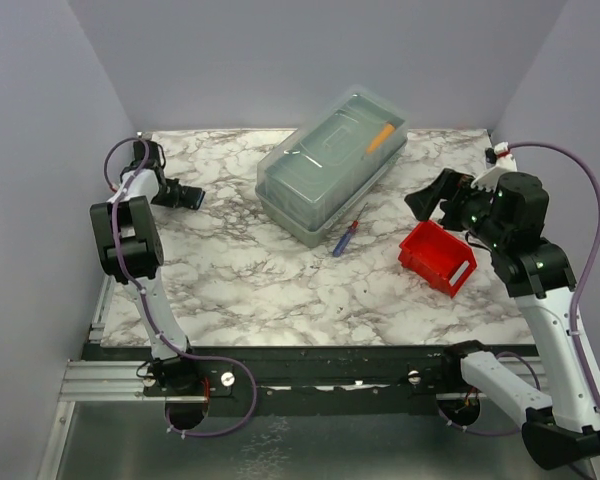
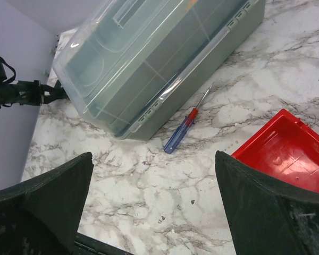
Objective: Put the credit cards into the card holder
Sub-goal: Open the card holder at the center of the board.
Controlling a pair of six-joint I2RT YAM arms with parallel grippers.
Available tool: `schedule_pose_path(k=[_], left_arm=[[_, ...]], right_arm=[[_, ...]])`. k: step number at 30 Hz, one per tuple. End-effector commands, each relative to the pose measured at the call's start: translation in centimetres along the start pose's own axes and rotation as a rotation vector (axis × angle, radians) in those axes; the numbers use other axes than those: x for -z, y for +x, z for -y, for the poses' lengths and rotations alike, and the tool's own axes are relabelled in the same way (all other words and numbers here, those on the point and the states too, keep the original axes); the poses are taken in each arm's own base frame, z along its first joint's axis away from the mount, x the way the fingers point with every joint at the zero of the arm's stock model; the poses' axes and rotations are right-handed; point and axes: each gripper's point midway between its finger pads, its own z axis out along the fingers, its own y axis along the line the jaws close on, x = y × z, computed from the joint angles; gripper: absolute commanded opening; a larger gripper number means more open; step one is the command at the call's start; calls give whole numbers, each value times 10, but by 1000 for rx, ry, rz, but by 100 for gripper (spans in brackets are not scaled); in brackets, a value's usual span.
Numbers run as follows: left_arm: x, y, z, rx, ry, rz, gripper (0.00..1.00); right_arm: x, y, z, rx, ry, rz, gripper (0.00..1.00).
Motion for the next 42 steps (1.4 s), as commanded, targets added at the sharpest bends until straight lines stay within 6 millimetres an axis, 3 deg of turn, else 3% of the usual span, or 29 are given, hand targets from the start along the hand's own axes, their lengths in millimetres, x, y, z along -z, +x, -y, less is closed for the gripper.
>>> schedule_pose_path(k=[1, 4, 7, 10, 13, 14, 19, 22, 25, 26, 30, 34, 35, 39, 42], left_arm=[[-21, 37, -91, -161, -301, -39, 11], [-8, 50, -104, -227, -305, -69, 0], [14, 77, -121, -343, -298, -120, 0], [37, 120, -142, -498, -276, -200, 0], [67, 179, -168, -678, -224, -298, 0], [79, 201, -179, -740, -202, -349, 0], [134, 261, -213, -937, -46, -488, 0], [162, 292, -218, -1002, 101, -575, 3], [177, 314, -220, -1019, 232, -665, 7], [180, 320, -221, -1020, 265, -700, 10], [192, 328, -222, -1068, 361, -769, 42], [204, 323, -224, -1090, 425, -763, 59], [207, 322, -224, -1093, 437, -763, 61], [209, 309, -224, -1112, 409, -698, 56], [213, 308, -216, -1098, 424, -700, 45]], right_arm=[[-6, 24, 9, -28, 20, -80, 100], [-17, 47, 16, -34, 23, -162, 100], [-29, 79, 21, -43, -7, -267, 100], [-40, 114, 29, -69, -19, -370, 100], [-49, 147, 33, -98, -19, -462, 100], [-50, 157, 30, -101, -23, -490, 100], [-53, 215, 7, -64, -42, -603, 100], [-52, 254, -14, -18, -64, -664, 100], [-55, 285, -39, 18, -102, -673, 100], [-56, 293, -48, 31, -116, -664, 100], [-66, 322, -78, 70, -131, -651, 99], [-80, 343, -102, 145, -96, -612, 91], [-83, 348, -105, 159, -86, -606, 85], [-94, 362, -113, 171, -55, -604, 45], [-95, 361, -113, 176, -35, -588, 37]])
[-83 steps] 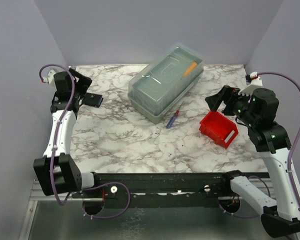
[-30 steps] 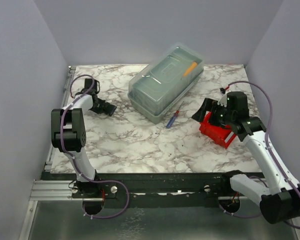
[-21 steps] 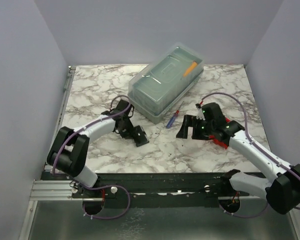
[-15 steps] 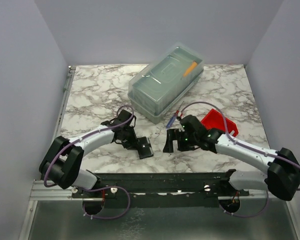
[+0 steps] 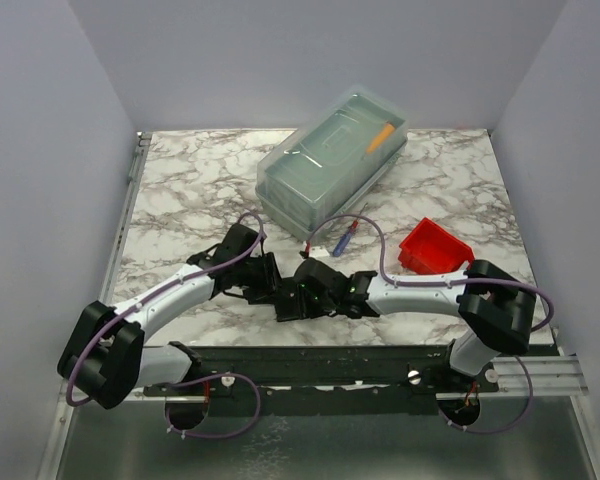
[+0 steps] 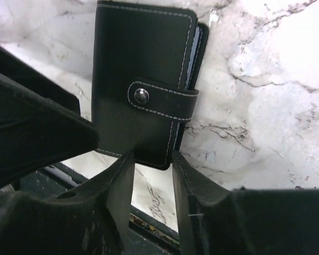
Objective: Put the credit cards into the card holder
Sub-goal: Open the card holder at the center of the board.
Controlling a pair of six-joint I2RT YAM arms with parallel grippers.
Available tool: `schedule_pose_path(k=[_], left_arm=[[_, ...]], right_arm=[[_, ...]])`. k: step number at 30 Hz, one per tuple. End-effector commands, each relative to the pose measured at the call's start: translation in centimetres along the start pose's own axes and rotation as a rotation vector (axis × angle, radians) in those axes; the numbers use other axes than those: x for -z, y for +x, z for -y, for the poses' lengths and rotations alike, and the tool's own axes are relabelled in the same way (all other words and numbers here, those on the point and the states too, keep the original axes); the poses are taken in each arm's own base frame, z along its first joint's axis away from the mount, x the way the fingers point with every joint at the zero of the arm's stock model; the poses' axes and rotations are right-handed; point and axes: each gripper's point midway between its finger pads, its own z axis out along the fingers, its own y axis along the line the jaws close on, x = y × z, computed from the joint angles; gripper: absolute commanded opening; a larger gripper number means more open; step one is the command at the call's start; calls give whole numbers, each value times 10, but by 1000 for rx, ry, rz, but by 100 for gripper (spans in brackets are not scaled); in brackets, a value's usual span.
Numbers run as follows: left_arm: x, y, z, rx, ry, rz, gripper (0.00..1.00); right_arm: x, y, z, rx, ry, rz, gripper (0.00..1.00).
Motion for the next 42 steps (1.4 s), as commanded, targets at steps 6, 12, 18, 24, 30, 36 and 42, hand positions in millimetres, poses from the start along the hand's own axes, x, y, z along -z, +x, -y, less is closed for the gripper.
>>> schedule_pose_path(k=[6, 12, 18, 24, 30, 36, 42], left_arm=[[-3, -19, 10, -2, 60, -20, 11], [-19, -18, -11, 24, 24, -32, 0], [-28, -3, -36, 97, -33, -76, 0], [-30, 3, -40, 161, -40, -86, 0], [-30, 1, -49, 209, -52, -82, 0], [-30, 5, -57, 250, -55, -100, 0], [-31, 1, -54, 255, -48, -99, 0]], right_arm=[[9, -31, -4, -20, 51, 143, 36], [5, -42, -26, 2, -59, 188, 30], [-13, -35, -18, 41, 10, 147, 20], [-9, -45, -16, 150, 218, 139, 39], [-25, -43, -2, 184, 415, 98, 47], [-34, -34, -4, 174, 362, 97, 48], [-39, -21, 2, 149, 384, 54, 45]])
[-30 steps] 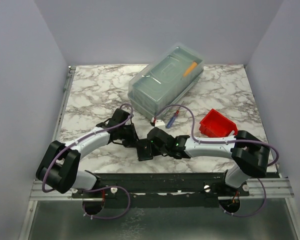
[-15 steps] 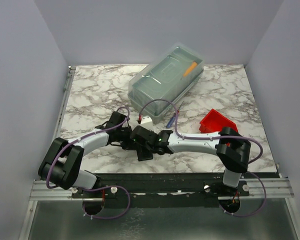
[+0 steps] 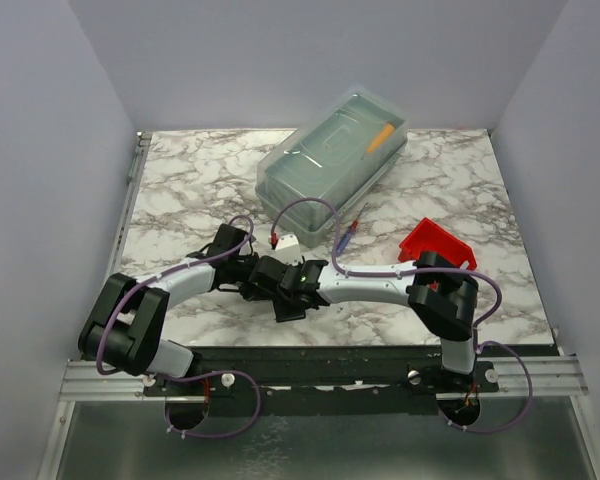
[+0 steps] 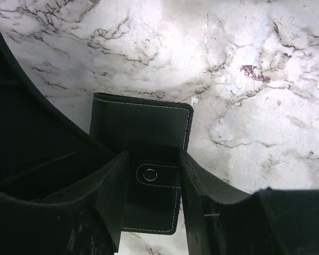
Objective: Put the credit cards into the card holder
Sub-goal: Open the card holder at the center of the board.
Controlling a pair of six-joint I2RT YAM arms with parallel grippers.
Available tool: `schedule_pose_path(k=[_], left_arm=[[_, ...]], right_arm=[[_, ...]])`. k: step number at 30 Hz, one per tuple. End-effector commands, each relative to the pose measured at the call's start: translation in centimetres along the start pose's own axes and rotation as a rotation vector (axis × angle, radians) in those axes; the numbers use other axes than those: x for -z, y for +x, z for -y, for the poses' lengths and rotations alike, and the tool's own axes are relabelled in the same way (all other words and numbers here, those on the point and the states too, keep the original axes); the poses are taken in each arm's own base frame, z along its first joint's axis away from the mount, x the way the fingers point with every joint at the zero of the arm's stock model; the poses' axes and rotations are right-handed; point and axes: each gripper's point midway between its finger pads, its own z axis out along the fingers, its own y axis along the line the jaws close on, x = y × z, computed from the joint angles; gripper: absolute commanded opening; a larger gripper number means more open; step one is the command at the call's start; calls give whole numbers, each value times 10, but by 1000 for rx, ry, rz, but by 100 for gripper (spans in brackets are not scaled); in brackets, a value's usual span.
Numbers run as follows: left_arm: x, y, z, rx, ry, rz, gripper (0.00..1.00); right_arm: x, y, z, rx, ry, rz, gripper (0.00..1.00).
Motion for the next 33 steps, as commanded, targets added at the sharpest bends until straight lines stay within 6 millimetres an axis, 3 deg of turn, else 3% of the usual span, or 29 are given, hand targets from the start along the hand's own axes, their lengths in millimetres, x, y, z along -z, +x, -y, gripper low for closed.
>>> schedule_pose_path(k=[1, 11, 15, 21, 22, 24, 25, 29, 33], left_arm=[[-6, 12, -32, 56, -112, -31, 0], [-18, 15, -62, 140, -218, -55, 0], [-20, 16, -70, 156, -246, -59, 0], [-16, 9, -62, 121, -226, -23, 0], [-15, 8, -59, 111, -214, -21, 0], [-12, 6, -53, 94, -195, -15, 0], [-11, 6, -51, 88, -184, -15, 0], [-8, 5, -42, 64, -152, -12, 0], [-4, 5, -39, 47, -136, 5, 0]], right_arm=[[-7, 28, 5, -20, 35, -69, 43], [11, 27, 29, -125, 62, -17, 10], [21, 27, 37, -157, 28, 11, 1], [37, 27, 32, -230, -212, 69, 1], [40, 27, 31, -231, -232, 74, 4], [41, 27, 31, -215, -234, 63, 27], [40, 28, 30, -206, -225, 50, 32], [31, 31, 31, -186, -167, 22, 38], [20, 33, 41, -181, -87, 29, 38]])
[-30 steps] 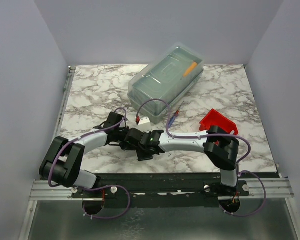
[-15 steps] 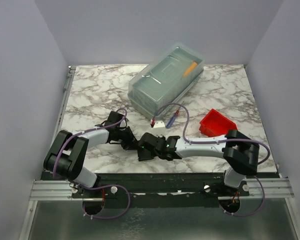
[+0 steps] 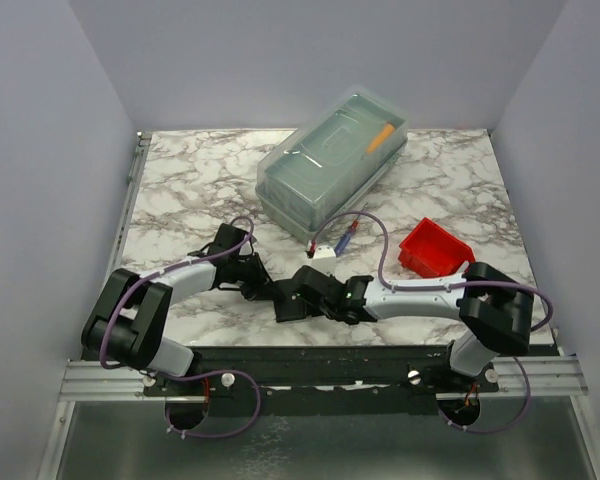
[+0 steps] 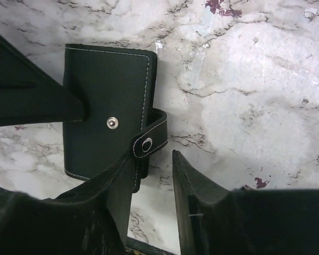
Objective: Put the credit cards into the card holder
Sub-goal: Open the card holder at the center of the board.
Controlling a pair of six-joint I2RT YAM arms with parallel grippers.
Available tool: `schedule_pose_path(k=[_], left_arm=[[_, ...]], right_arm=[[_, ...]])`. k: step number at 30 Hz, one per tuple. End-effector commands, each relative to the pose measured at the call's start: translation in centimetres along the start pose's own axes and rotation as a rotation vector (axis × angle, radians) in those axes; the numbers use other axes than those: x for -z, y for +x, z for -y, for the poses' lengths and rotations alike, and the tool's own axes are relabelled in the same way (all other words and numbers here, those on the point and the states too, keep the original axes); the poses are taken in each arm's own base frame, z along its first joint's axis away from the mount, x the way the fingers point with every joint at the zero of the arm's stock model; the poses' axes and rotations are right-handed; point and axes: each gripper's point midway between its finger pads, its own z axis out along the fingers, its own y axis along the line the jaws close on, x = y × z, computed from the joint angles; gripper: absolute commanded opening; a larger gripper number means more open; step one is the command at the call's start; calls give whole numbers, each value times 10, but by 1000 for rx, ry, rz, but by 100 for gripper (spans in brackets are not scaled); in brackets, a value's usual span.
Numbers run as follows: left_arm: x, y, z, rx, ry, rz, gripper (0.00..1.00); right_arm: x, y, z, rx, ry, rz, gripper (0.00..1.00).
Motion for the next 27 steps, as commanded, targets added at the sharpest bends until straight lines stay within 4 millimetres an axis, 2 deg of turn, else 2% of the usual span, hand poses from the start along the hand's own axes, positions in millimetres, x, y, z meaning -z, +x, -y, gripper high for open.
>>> schedule_pose_path(k=[1, 9, 11, 12, 13, 15, 18, 20, 23, 27], left_arm=[[1, 3, -43, -6, -158, 53, 0], [2, 3, -43, -17, -158, 58, 2], [2, 2, -42, -29, -152, 59, 5], [3, 2, -40, -35, -147, 61, 7], [3, 2, -38, -41, -140, 60, 9], [4, 2, -31, -57, -109, 57, 18], [8, 3, -5, -121, -6, 37, 41], [11, 2, 11, -180, 37, 51, 52], [17, -3, 27, -217, 70, 74, 60], [20, -2, 35, -211, 92, 75, 69]], right_arm=[[-9, -1, 10, 19, 76, 10, 39], [-15, -25, 12, 89, 107, 114, 27], [-14, -31, 14, 103, 115, 138, 17], [-13, -34, 15, 109, 114, 152, 7], [-12, -36, 16, 114, 116, 161, 1], [-4, -41, 19, 116, 129, 170, 1], [14, -47, 24, 94, 147, 163, 0], [25, -52, 21, 82, 116, 164, 1], [38, -64, 9, 80, 58, 181, 0], [47, -77, -11, 60, -23, 205, 0]])
